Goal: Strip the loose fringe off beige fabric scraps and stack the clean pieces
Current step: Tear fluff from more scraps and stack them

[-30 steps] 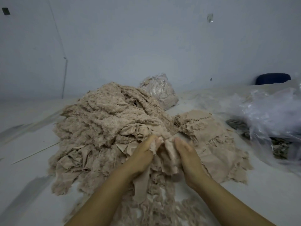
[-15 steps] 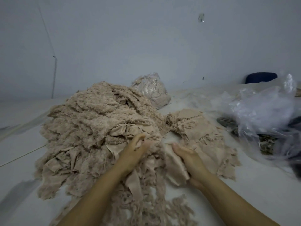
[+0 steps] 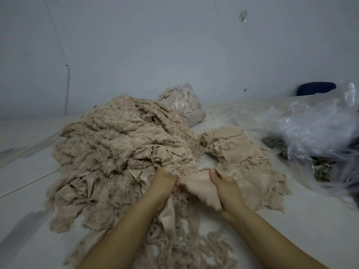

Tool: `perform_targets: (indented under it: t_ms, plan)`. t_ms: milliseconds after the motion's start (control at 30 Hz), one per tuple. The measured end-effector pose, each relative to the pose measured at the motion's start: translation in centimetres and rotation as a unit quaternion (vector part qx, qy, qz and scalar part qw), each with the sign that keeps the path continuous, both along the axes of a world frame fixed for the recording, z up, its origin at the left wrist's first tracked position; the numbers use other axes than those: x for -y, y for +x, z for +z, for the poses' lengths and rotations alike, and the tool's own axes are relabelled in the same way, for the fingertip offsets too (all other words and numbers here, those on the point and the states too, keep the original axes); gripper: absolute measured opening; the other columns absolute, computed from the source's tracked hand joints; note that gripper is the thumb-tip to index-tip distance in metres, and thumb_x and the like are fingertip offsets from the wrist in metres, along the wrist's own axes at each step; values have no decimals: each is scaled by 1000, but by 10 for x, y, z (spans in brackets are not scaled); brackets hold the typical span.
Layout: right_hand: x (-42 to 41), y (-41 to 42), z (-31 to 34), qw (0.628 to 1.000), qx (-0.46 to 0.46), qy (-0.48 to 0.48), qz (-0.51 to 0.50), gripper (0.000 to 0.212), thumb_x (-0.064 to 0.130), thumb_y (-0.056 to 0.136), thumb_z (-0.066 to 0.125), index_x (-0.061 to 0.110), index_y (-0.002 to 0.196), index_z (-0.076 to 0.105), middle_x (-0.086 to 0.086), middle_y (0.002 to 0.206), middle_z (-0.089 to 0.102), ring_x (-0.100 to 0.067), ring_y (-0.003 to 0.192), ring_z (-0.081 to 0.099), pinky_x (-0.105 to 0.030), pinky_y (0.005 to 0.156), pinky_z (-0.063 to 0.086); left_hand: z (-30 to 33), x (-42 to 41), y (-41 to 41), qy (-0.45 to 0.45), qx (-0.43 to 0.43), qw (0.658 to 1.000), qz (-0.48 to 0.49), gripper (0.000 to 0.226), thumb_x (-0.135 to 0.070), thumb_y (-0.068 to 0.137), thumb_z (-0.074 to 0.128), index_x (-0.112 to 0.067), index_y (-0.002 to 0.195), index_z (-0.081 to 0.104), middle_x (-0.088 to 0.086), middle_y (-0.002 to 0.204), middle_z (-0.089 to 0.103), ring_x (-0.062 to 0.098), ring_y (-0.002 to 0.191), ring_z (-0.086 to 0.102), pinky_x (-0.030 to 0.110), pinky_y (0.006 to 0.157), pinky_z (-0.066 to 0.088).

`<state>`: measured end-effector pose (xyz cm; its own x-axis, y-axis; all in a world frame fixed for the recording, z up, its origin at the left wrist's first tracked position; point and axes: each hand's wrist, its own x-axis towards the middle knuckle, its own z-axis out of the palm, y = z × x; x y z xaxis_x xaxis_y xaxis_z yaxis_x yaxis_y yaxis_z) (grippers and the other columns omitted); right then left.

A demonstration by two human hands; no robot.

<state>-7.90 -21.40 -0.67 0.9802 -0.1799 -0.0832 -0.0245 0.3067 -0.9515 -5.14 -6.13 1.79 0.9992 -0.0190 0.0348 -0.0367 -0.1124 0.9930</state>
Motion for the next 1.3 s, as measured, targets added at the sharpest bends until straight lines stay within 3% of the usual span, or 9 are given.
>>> perform_targets:
  t_ms: [100,233,333,500,567,767,900,1100,1300]
  plan:
    - [1,-2,2,999,-2,-35,-24,36,26,97,54,0,121,62,-17,107,70,-31,100,67,-39,86,52,-1,-2,2,-28,-12,999,17,39,-21,96,54,-12,59,46,3,48,40,10,34,33,18,37,30]
    - [10,-4,7,996,-5,-93,-4,44,30,96,54,-10,108,64,-27,93,68,-29,80,62,-27,62,47,2,0,-1,-36,30,998,-38,38,-37,94,54,-10,67,54,-1,50,51,6,37,44,16,40,37]
    - [12,-6,11,992,-7,-122,39,44,31,93,58,-12,93,67,-29,82,68,-28,69,62,-23,58,47,5,7,-9,35,62,981,-183,39,-41,78,72,-7,97,65,-3,83,67,6,74,61,18,67,49]
    - [11,-6,8,993,6,-121,6,49,34,93,60,-15,89,58,-35,89,63,-26,75,60,-33,66,47,-1,15,-6,45,109,988,-104,18,-14,90,63,1,80,67,5,80,64,16,77,57,31,72,48]
    - [7,-7,7,996,10,-87,-6,41,30,95,57,-11,91,54,-42,96,55,-29,77,55,-43,71,47,-4,17,-9,63,119,984,-118,33,-10,90,61,-19,59,66,-11,62,60,3,62,54,21,59,45]
    - [-7,-5,7,994,57,-71,-54,24,27,96,55,6,84,54,-17,75,47,-23,72,44,-37,65,34,-7,18,-8,36,132,989,-59,20,-8,92,57,-19,81,68,-14,70,69,-6,66,63,7,59,45]
    - [7,-4,8,991,41,-111,-64,33,31,97,54,13,71,42,-10,72,41,-22,67,38,-34,63,31,-8,1,-2,59,125,989,45,36,-3,93,53,-23,64,58,-14,56,59,5,59,55,9,49,41]
    - [-1,-7,14,956,55,-279,76,49,35,90,64,21,51,36,1,50,32,-12,48,29,-27,49,24,8,14,-12,22,82,985,-147,25,-22,92,58,-16,69,66,-10,53,60,-2,47,53,9,48,41]
    - [4,-5,17,950,103,-280,95,51,29,87,68,24,51,32,9,47,27,-7,45,23,-25,46,20,9,13,-11,-83,9,992,-96,30,-3,91,56,-10,62,60,-5,47,59,3,41,55,14,43,42]
